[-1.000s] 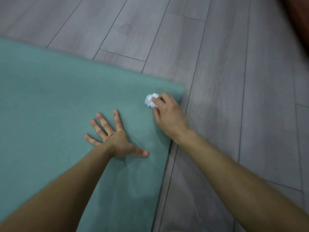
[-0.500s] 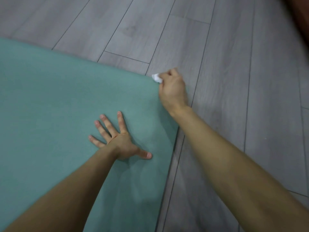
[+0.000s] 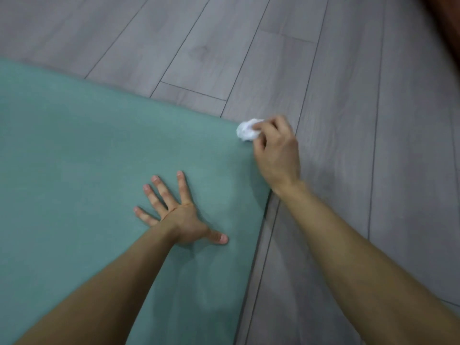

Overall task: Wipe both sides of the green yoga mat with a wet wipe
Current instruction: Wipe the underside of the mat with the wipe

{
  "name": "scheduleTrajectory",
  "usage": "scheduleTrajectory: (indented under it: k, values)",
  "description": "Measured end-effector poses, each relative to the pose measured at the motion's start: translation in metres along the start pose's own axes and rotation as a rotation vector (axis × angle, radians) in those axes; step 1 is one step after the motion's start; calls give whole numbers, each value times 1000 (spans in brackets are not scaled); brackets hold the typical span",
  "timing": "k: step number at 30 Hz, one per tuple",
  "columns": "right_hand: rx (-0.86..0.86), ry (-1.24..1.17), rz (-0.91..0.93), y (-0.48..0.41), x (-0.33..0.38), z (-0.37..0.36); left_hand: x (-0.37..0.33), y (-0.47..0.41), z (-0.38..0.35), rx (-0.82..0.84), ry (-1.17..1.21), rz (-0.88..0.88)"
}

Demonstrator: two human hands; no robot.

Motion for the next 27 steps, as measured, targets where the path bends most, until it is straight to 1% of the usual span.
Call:
scheduleTrajectory:
  k: [1, 2, 3, 4, 6, 8, 9, 10, 12, 14, 15, 17, 18, 19, 20, 21, 23, 24, 25, 26, 27]
  values:
    - [-66, 9, -113, -14, -11, 4, 0, 0, 0, 4, 0, 1]
    - [-87, 5, -185, -20, -15, 1, 0, 0, 1, 2, 4, 6]
    - [-52, 3, -223, -20, -11, -9, 0, 1, 2, -1, 9, 11]
    - [22, 2, -219, -12, -2, -23, 0, 1, 2, 0, 11, 13]
    - [186, -50, -113, 24, 28, -48, 0, -1, 0, 3, 11, 7]
    - [347, -99, 50, 70, 56, -59, 1, -2, 0, -2, 5, 3]
    - [397, -98, 120, 86, 63, -59, 0, -2, -1, -3, 3, 4]
    - [410, -92, 160, 92, 66, -55, 0, -2, 0, -7, 3, 8]
    - [328, -77, 149, 77, 59, -45, 1, 0, 1, -11, 6, 16]
    - [158, -49, 108, 47, 52, -30, 1, 0, 2, -16, 10, 7]
    - [46, -27, 55, 28, 43, -20, 0, 1, 2, -21, 13, 3]
    - [-179, -8, -134, -2, 16, -1, -1, 1, 2, -30, 16, 2]
    - [-223, -25, -212, -7, 7, 2, -1, 2, 3, -35, 15, 2]
    - [-190, -38, -218, -6, 7, -6, -1, 3, 3, -34, 12, 1]
    - [-102, -61, -115, 2, 23, -20, -1, 3, 2, -30, 9, 0]
    - [23, -89, 71, 18, 50, -38, -1, 2, 2, -28, 7, -2]
    - [343, -132, 469, 73, 100, -67, -1, -1, 1, -40, 14, 2]
    - [414, -96, 602, 89, 107, -70, 0, -1, 1, -47, 20, 6]
    - [377, -74, 631, 82, 103, -65, 0, -1, 1, -51, 21, 6]
    - [253, -59, 536, 58, 88, -57, 0, -1, 1, -50, 21, 6]
    - [99, -43, 344, 27, 65, -43, 0, 0, 1, -48, 23, 7]
Point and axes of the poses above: each hand's wrist, its own y-axis away from the middle knuckle, its own z-axis out of the back of the hand, x = y × z, the point moved 9 cm from there along -y, towards the middle knuckle, and after that the axes turned 7 degrees about -x, right-handed, at the moved point
